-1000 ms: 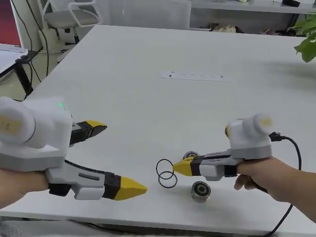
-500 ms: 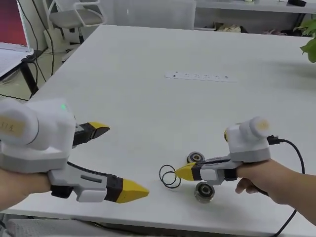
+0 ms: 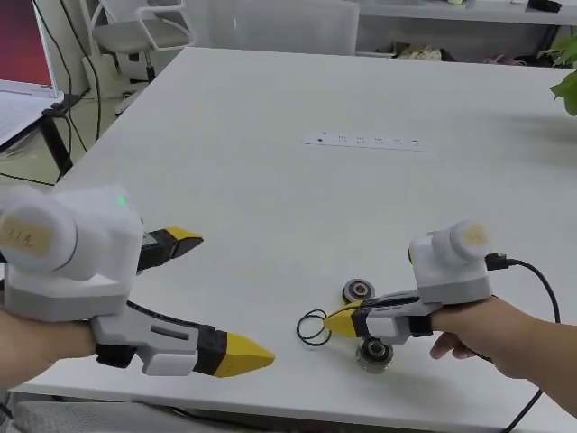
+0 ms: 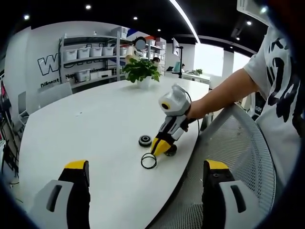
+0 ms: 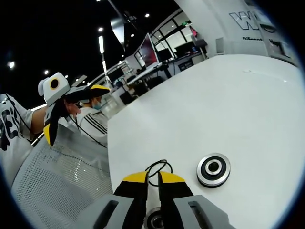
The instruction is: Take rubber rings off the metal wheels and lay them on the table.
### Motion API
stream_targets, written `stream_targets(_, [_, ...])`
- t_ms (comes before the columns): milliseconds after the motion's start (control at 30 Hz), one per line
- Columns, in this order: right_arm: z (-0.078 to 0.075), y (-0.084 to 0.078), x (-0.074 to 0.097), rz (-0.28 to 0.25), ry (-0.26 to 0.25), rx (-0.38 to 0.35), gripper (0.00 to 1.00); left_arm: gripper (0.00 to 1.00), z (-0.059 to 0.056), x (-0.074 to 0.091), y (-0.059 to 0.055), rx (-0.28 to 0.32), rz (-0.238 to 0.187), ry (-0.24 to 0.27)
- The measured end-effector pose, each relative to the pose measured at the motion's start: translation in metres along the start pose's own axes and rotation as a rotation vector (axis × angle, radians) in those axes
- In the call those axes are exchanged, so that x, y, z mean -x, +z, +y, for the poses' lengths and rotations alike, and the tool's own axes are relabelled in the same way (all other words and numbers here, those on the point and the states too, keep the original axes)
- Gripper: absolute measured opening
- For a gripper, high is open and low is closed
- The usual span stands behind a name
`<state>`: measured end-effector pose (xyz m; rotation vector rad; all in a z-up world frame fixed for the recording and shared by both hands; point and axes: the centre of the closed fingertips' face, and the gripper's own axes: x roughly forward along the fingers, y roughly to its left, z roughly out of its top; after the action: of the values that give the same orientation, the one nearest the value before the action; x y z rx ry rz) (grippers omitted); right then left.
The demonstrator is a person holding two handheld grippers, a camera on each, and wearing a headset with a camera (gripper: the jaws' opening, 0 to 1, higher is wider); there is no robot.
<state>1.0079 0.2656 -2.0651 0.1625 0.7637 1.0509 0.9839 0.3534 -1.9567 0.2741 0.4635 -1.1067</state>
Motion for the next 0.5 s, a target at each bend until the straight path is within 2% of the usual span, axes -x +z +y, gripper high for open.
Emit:
stream_targets(233, [-0.003, -0.001, 0.005, 0.000, -0.015, 0.012, 0.14, 0.98, -0.002, -0.001, 0.000, 0.004, -0.002, -0.006])
stream_targets(500, [0.005, 0.012, 0.016, -0.047, -0.007, 0.017, 0.20, 0.98, -0.004, -0.003, 0.000, 0.001, 0.005, -0.015])
